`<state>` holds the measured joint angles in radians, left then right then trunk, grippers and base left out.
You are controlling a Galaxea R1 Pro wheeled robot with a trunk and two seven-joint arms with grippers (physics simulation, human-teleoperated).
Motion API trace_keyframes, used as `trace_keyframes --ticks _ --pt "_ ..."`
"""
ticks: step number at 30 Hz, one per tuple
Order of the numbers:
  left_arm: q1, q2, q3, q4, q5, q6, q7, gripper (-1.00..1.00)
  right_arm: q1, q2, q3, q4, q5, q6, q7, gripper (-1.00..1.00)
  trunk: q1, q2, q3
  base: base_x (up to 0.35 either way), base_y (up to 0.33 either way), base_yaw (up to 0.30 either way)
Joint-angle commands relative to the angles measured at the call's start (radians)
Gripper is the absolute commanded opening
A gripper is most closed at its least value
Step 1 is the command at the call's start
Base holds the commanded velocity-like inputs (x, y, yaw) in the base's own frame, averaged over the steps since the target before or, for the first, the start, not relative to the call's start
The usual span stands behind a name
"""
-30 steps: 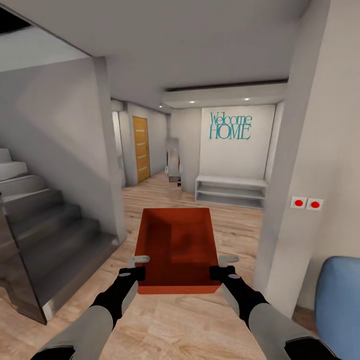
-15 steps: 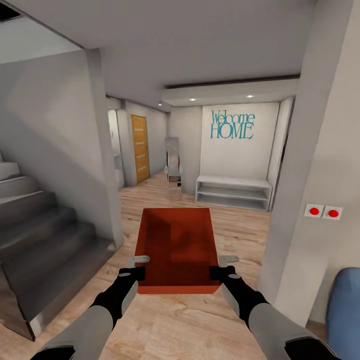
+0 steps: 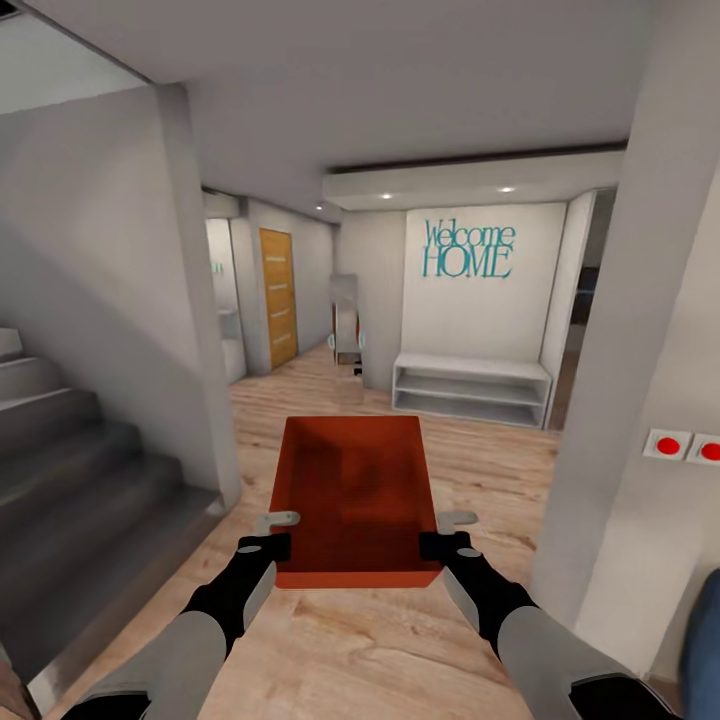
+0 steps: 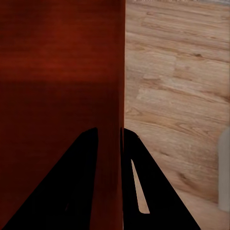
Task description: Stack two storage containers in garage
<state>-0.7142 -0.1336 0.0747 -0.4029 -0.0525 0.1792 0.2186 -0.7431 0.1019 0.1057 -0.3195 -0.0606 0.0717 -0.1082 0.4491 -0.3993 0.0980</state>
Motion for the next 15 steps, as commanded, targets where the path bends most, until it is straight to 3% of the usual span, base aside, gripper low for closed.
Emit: trace_keyframes --ticks 1,15 --pt "-0.001 -0.001 0.062 -0.043 0.020 0.008 0.044 -1.00 0.001 0.000 0.011 -0.001 -0.025 0.006 0.004 -1.00 0.001 -0.001 0.000 0.322 0.000 0.000" --pt "-0.001 -0.001 0.062 -0.044 0.020 0.008 0.044 -1.00 0.001 -0.001 0.011 -0.001 -0.026 0.005 0.004 -1.00 0.001 -0.001 0.000 0.322 0.000 0.000"
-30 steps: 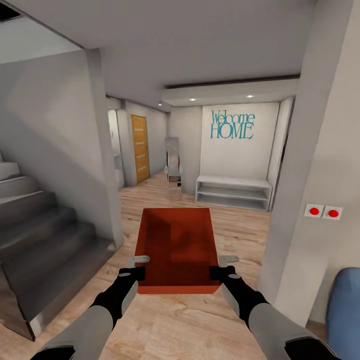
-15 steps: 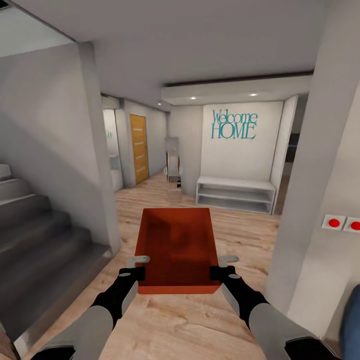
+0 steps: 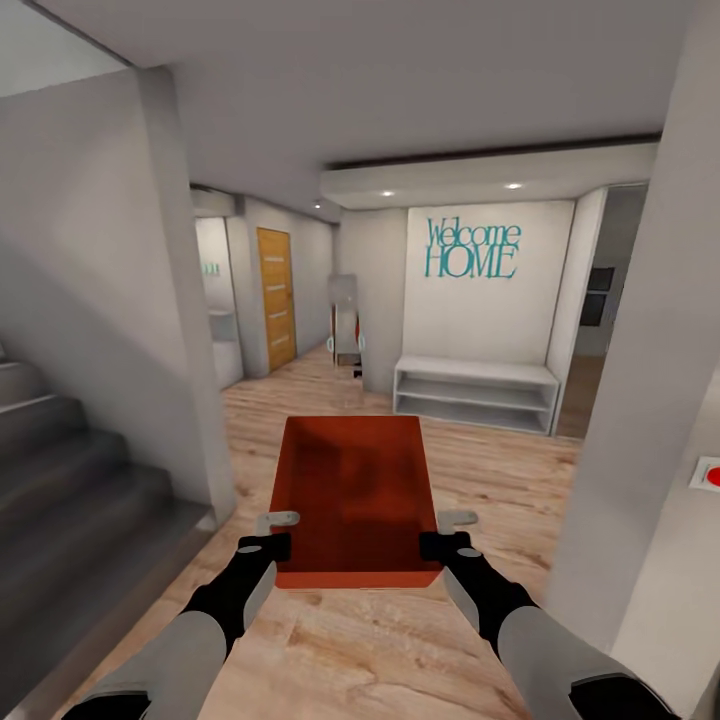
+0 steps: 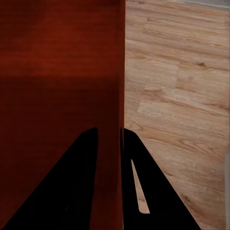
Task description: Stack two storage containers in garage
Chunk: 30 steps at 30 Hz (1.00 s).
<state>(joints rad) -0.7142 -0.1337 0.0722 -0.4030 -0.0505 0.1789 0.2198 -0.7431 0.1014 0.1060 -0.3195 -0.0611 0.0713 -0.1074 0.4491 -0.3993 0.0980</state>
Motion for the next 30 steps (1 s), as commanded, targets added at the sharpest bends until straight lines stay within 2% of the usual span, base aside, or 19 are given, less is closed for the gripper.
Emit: trace_keyframes --ticks 1,30 --pt "-0.001 -0.001 0.064 -0.043 0.018 0.008 0.043 -1.00 0.001 0.000 0.011 -0.001 -0.025 0.006 0.003 -1.00 0.001 -0.001 0.000 0.322 0.000 0.000" --pt "-0.001 -0.001 0.065 -0.043 0.018 0.008 0.043 -1.00 0.001 0.001 0.011 -0.001 -0.025 0.005 0.003 -1.00 0.001 -0.001 0.000 0.322 0.000 0.000"
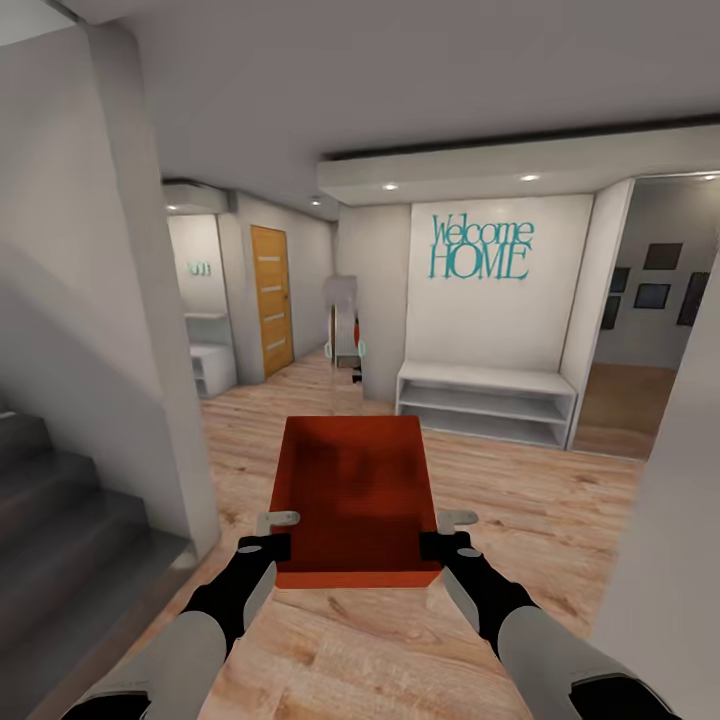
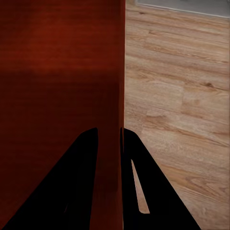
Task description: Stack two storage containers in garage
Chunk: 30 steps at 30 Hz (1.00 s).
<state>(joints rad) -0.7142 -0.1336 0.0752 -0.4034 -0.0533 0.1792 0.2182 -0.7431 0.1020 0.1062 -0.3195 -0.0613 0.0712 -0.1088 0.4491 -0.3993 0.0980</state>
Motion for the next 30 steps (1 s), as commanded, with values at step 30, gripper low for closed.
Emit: trace_keyframes --ticks 30 --pt "-0.001 -0.001 0.061 -0.041 0.021 0.008 0.044 -1.00 0.001 -0.001 0.010 -0.001 -0.025 0.006 0.004 -1.00 0.001 -0.001 0.000 0.322 0.000 0.000"
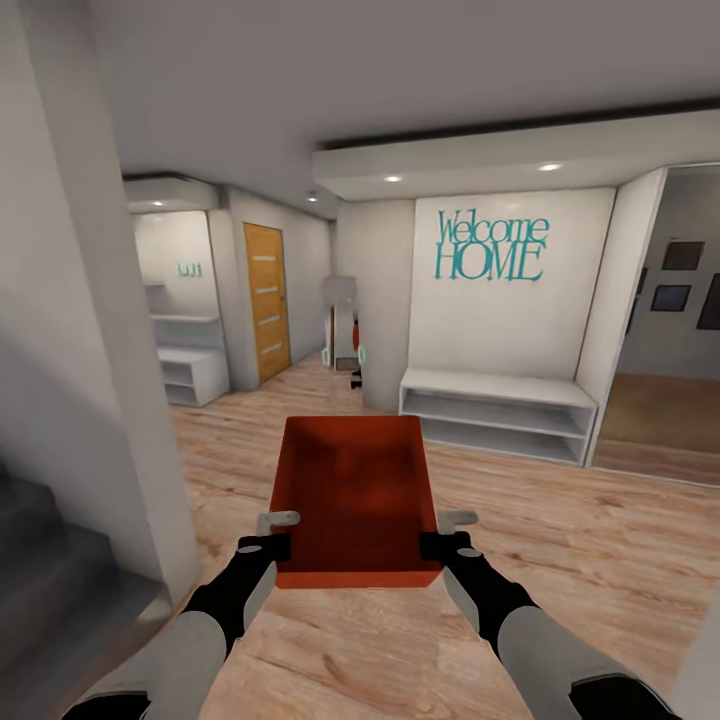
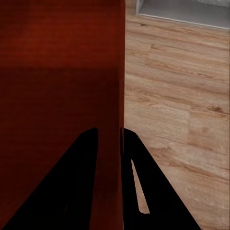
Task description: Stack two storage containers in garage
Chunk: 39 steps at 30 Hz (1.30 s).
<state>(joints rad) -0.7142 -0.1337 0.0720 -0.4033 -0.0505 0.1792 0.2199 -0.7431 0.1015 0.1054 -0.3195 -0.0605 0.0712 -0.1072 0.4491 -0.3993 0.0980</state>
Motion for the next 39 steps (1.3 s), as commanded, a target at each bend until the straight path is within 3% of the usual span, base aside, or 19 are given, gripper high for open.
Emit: trace_keyframes --ticks 1,39 --pt "-0.001 -0.001 0.065 -0.042 0.018 0.008 0.042 -1.00 0.001 0.000 0.011 -0.001 -0.025 0.006 0.003 -1.00 0.001 -0.001 0.000 0.322 0.000 0.000" --pt "-0.001 -0.001 0.065 -0.042 0.018 0.008 0.042 -1.00 0.001 0.001 0.011 -0.001 -0.026 0.005 0.003 -1.00 0.001 -0.001 0.000 0.322 0.000 0.000"
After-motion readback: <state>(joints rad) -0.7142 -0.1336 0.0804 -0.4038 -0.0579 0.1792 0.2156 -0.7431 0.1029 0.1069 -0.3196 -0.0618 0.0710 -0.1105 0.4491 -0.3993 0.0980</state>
